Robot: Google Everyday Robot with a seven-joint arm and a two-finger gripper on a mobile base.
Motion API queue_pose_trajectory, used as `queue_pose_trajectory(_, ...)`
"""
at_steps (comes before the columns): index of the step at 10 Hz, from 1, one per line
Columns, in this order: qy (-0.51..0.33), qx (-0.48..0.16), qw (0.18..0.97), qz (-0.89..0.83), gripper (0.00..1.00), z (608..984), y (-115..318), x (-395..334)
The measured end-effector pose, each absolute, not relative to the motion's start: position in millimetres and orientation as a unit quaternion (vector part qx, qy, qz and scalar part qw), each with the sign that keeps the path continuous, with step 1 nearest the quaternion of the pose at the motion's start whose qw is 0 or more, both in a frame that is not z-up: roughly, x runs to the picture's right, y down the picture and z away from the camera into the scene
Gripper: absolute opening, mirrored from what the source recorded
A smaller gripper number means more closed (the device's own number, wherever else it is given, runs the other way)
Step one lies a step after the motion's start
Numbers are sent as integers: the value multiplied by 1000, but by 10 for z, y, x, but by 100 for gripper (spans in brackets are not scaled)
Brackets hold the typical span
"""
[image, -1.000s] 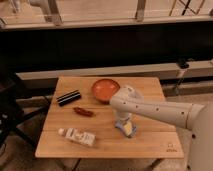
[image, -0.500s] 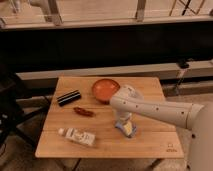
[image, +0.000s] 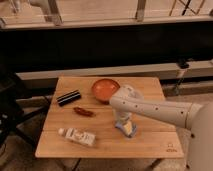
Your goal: Wipe the white sponge on the table
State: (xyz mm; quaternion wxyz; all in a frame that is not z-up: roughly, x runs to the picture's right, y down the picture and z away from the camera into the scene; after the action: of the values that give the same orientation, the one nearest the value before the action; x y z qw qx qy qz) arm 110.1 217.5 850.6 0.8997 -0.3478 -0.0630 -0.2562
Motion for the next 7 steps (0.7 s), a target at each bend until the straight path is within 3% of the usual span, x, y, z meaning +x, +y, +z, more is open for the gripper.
queue_pose_trajectory(2, -66, -347, 898, -263, 14, 8515, 2178, 1094)
queue_pose_trajectory(6, -69, -347, 896, -268, 20, 8508, 2167, 1084)
queue_pose_trajectory(7, -69, -348, 895, -269, 16, 8516, 2167, 1085)
